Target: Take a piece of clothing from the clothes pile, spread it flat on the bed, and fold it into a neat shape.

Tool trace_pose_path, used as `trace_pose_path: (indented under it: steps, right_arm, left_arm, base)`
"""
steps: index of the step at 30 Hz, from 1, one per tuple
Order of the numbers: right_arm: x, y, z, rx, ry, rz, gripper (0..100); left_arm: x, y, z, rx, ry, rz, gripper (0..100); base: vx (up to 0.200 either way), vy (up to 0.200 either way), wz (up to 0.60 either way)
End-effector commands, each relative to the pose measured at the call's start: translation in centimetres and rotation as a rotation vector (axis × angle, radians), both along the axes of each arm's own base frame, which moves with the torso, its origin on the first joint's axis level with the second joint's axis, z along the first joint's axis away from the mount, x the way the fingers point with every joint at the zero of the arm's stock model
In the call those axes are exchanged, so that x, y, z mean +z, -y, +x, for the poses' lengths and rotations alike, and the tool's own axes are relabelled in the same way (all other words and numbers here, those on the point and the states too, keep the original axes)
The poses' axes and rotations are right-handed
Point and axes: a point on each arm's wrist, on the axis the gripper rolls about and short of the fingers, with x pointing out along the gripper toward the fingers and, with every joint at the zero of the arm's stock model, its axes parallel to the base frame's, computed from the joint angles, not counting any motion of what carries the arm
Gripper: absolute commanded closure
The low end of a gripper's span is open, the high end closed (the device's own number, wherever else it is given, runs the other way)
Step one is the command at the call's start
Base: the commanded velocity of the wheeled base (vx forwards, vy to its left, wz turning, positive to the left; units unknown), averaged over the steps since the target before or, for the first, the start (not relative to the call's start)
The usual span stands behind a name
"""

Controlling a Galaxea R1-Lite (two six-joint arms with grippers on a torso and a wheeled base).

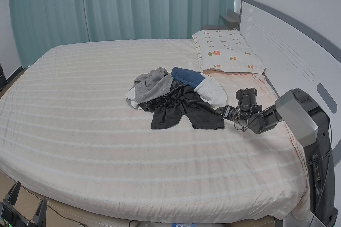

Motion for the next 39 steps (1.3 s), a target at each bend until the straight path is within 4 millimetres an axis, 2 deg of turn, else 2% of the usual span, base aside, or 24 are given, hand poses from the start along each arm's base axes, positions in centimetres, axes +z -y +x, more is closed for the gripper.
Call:
trace_pose_path:
  steps: [1, 7, 9, 16, 17, 22, 28, 31, 34, 35, 36, 39]
  right_arm:
    - [-4.1, -1.9, 1.5, 0.004, -0.046, 0.022, 0]
    - [-4.6, -2.3, 2.1, -0.007, -0.054, 0.022, 0]
    - [-5.6, -2.7, 2.8, -0.036, -0.041, 0.009, 0]
    - [-5.6, -3.7, 3.1, -0.032, -0.010, 0.011, 0]
    - [-5.6, -3.8, 3.1, -0.029, -0.010, 0.011, 100]
    - [-6.3, -4.7, 2.9, -0.005, -0.013, 0.015, 100]
    - [-5.8, -4.5, 3.1, -0.013, -0.002, 0.021, 100]
    - [-3.7, -4.1, 2.4, -0.048, 0.002, 0.059, 100]
    - [-1.0, -3.6, 0.0, -0.045, -0.046, 0.091, 100]
    - [-0.8, -3.6, -0.3, -0.042, -0.053, 0.092, 100]
    - [0.1, -3.3, -2.2, -0.012, -0.087, 0.107, 100]
    - [1.7, -2.6, -5.9, 0.069, -0.089, 0.153, 100]
  left_arm:
    - [-0.5, 0.0, 0.0, 0.001, -0.006, 0.001, 0]
    - [-0.5, 0.0, 0.0, 0.001, -0.006, 0.001, 0]
    - [-0.5, 0.0, 0.0, 0.001, -0.006, 0.001, 0]
    - [-0.5, 0.0, 0.0, 0.001, -0.006, 0.001, 0]
    - [-0.5, 0.0, 0.0, 0.001, -0.006, 0.001, 0]
    - [-0.5, 0.0, 0.0, 0.002, -0.005, 0.001, 0]
    - [-0.5, 0.0, 0.0, 0.002, -0.005, 0.001, 0]
    - [-0.5, 0.0, 0.0, 0.002, -0.006, 0.000, 0]
    - [-0.5, 0.0, 0.0, 0.002, -0.005, 0.000, 0]
    - [-0.5, 0.0, 0.0, 0.004, -0.005, -0.002, 0]
    - [-0.5, 0.0, 0.0, 0.004, -0.005, -0.005, 0]
    - [-0.5, 0.0, 0.0, 0.002, -0.005, -0.002, 0]
  base:
    - [0.000, 0.000, 0.00]
    - [0.000, 0.000, 0.00]
    - [0.000, 0.000, 0.00]
    - [0.000, 0.000, 0.00]
    - [0.000, 0.000, 0.00]
    - [0.000, 0.000, 0.00]
    - [0.000, 0.000, 0.00]
    - [0.000, 0.000, 0.00]
    - [0.000, 0.000, 0.00]
    - [0.000, 0.000, 0.00]
    - [0.000, 0.000, 0.00]
    - [0.000, 0.000, 0.00]
